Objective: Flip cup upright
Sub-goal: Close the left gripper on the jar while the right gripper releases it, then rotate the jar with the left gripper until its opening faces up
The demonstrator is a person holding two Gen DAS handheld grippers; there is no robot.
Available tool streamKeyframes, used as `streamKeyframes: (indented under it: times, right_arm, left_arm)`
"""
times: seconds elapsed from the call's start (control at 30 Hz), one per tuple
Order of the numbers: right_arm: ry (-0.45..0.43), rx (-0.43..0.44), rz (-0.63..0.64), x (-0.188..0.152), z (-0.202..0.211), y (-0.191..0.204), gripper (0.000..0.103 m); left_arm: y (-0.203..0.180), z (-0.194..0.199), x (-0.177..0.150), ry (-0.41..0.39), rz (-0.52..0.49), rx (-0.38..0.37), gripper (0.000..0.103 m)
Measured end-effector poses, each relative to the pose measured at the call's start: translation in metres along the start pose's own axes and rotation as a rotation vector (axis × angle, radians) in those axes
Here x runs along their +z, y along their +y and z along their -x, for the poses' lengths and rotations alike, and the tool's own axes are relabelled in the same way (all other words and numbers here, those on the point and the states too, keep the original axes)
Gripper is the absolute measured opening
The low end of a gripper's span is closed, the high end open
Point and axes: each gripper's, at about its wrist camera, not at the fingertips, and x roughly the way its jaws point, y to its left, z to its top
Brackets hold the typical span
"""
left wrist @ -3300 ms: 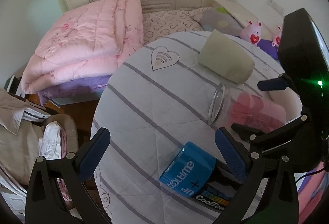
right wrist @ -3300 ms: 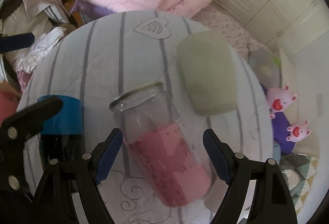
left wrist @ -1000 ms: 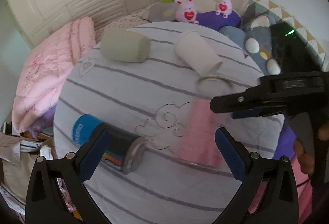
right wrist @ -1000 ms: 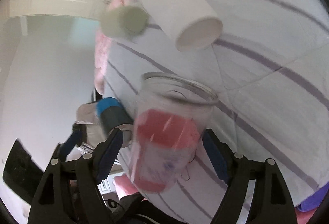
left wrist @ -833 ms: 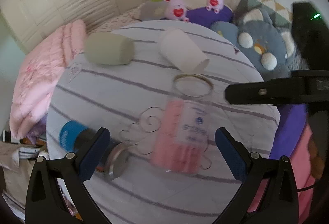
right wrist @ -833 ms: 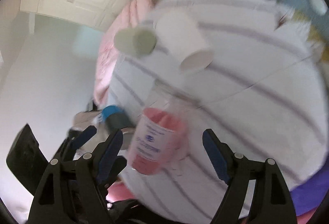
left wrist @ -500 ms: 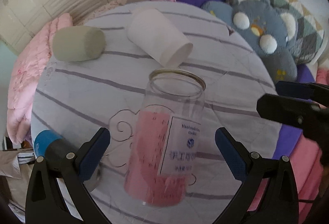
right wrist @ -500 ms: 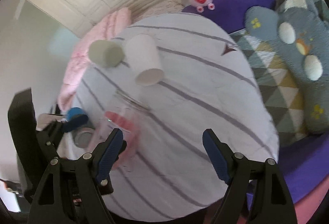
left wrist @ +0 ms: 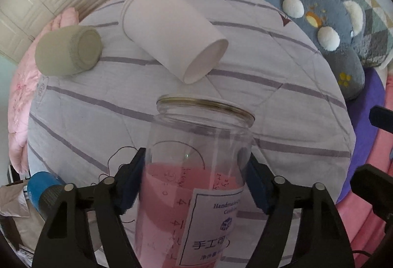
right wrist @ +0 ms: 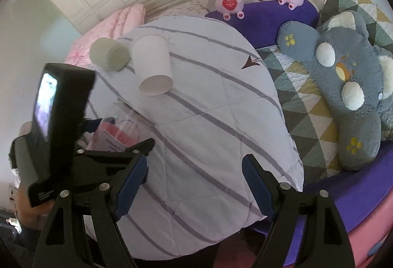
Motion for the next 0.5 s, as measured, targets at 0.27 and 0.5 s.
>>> streamKeyframes:
  times: [0.27, 0.5]
  right_arm:
    - [0.004, -0.001, 0.016, -0.004, 0.0, -0.001, 0.081]
    - [0.026, 0.107, 0.107, -0.012, -0.018, 0.022, 0.081]
  left_arm:
    - [0.024, 0.037, -0.005, -0.143, 0.051, -0.063, 0.074]
    - [0.039, 0.06, -0.014, -0.23, 0.078, -0.106, 0.074]
